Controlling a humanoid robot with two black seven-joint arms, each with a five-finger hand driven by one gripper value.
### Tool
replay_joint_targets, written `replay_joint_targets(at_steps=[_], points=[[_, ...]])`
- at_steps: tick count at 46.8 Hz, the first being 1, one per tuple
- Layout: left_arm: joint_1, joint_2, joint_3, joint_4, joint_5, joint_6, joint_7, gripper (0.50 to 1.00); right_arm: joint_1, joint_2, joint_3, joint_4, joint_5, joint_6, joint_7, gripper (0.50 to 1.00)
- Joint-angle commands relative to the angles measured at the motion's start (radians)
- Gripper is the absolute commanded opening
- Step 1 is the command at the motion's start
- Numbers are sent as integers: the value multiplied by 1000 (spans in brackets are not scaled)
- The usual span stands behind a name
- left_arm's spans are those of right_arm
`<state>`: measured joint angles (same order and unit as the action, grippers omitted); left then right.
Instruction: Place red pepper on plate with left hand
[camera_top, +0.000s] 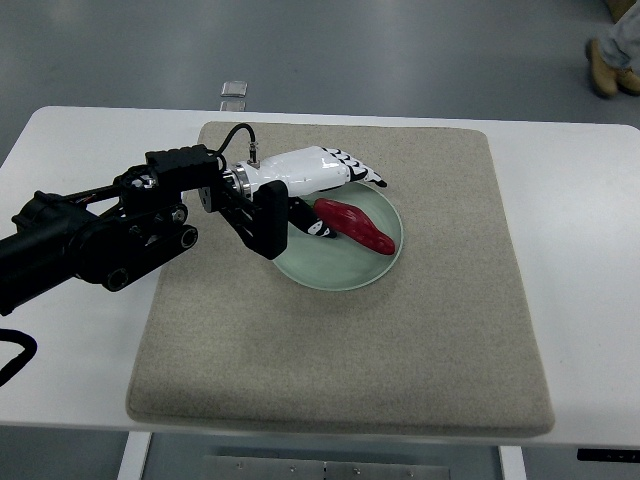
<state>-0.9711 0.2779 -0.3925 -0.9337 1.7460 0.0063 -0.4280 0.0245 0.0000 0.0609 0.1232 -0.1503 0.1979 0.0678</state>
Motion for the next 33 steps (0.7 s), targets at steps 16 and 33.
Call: replay_joint_targets(at_steps=[16, 33], points=[[5, -6, -72, 27, -557, 158, 2, 992, 0, 0, 0, 0, 0, 0, 0, 932], [23, -5, -187, 105, -1417, 167, 9, 994, 0, 0, 0, 1, 0, 0, 0, 932]])
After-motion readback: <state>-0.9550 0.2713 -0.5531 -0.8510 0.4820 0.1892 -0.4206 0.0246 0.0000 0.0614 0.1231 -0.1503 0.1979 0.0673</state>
